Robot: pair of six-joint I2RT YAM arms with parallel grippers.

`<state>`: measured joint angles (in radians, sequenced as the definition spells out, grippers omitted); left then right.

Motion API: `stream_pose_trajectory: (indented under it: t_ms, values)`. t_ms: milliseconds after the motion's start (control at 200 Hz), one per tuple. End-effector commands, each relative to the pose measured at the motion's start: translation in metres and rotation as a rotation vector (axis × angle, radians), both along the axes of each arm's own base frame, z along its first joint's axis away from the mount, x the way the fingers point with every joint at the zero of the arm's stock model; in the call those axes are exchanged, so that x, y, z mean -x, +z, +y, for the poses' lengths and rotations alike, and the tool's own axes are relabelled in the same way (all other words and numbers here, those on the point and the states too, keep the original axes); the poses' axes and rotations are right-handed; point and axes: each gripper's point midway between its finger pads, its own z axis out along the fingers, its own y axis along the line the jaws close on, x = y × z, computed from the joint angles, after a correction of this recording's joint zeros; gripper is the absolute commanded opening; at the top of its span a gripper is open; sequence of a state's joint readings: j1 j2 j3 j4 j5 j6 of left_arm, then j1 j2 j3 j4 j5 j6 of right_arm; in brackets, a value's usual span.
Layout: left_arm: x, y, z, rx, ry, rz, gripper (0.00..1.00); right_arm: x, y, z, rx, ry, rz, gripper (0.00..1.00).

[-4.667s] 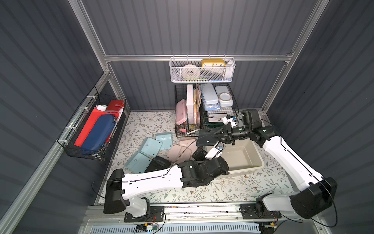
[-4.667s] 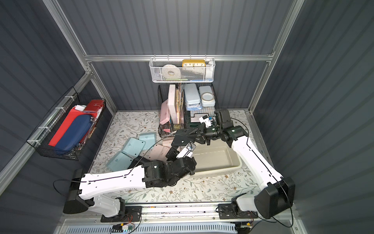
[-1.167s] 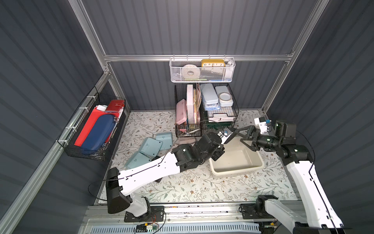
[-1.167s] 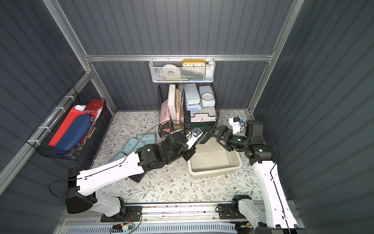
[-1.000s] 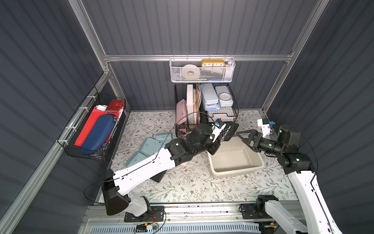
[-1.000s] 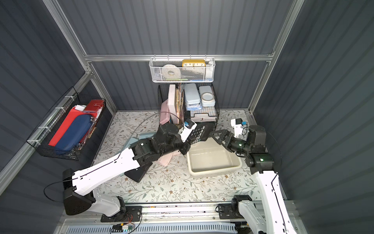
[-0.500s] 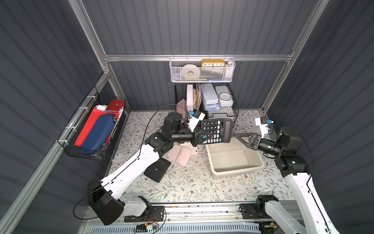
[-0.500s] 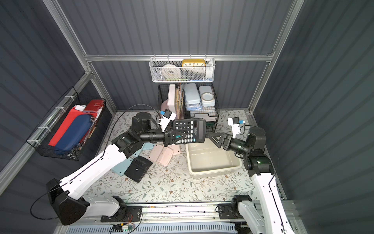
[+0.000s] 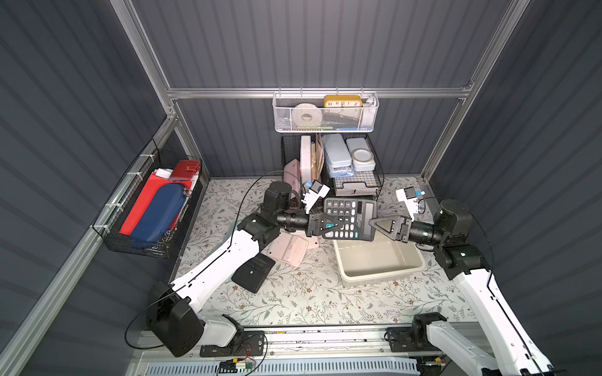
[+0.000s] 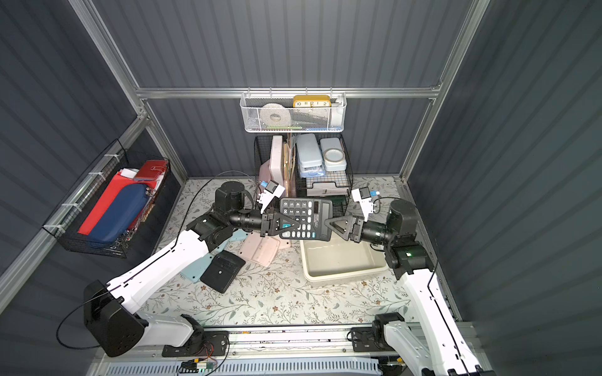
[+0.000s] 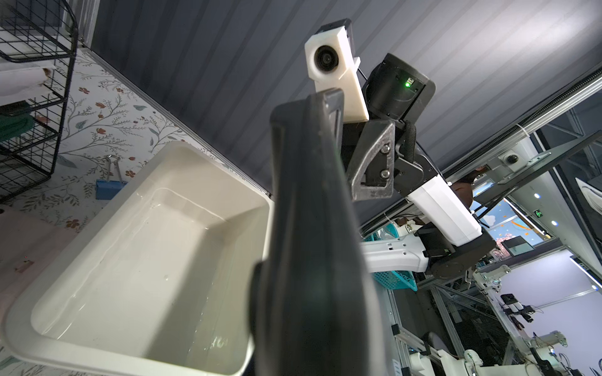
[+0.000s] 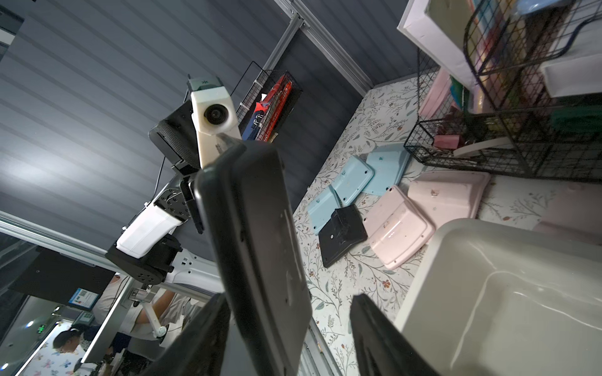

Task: Put the calculator in the storage box
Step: Pick up the calculator at the center of the board, then place the calculator in the storage box.

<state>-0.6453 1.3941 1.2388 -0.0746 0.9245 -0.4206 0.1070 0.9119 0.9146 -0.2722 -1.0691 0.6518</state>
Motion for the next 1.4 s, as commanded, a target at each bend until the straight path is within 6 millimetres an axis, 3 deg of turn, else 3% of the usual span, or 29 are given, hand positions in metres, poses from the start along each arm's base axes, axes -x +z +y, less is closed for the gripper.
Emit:
stream_pose_trajectory:
  t_ms: [0,120,300,390,520,605,705,946,1091,1246,1391]
  values:
    - [0.0,-0.001,0.0,0.017,-0.024,0.023,0.13,-0.002,0.011,0.002,0.015,-0.008,-0.051,0.54]
    - [-0.003,-0.007,-0.002,0.01,-0.015,0.042,0.25,-0.005,0.005,0.0,0.038,-0.032,-0.034,0.38]
    - [-0.008,-0.006,-0.001,0.004,0.022,0.043,0.62,-0.01,-0.006,-0.008,0.11,-0.105,0.026,0.13]
    - [-0.009,-0.004,0.0,0.005,0.035,0.039,0.65,-0.009,-0.012,-0.012,0.145,-0.124,0.057,0.01]
    - [-0.016,-0.004,0.001,-0.006,0.077,0.046,0.73,-0.011,-0.029,-0.02,0.202,-0.176,0.126,0.0]
    - [-0.026,-0.007,0.004,-0.031,0.141,0.046,0.88,-0.013,-0.042,-0.029,0.271,-0.223,0.167,0.0]
    - [-0.042,-0.013,0.012,-0.072,0.242,0.043,0.99,-0.012,-0.049,-0.042,0.36,-0.283,0.204,0.0]
    - [-0.067,-0.029,0.037,-0.163,0.47,0.025,0.99,0.0,-0.048,-0.079,0.558,-0.422,0.239,0.0]
    - [-0.085,-0.049,0.046,-0.229,0.587,0.033,0.99,0.004,-0.05,-0.103,0.689,-0.504,0.266,0.0]
    - [-0.082,-0.075,0.029,-0.334,0.644,0.028,0.99,0.002,-0.066,-0.13,0.88,-0.565,0.339,0.0]
    - [-0.074,-0.1,0.003,-0.449,0.668,0.016,0.99,-0.002,-0.087,-0.139,1.043,-0.55,0.382,0.0]
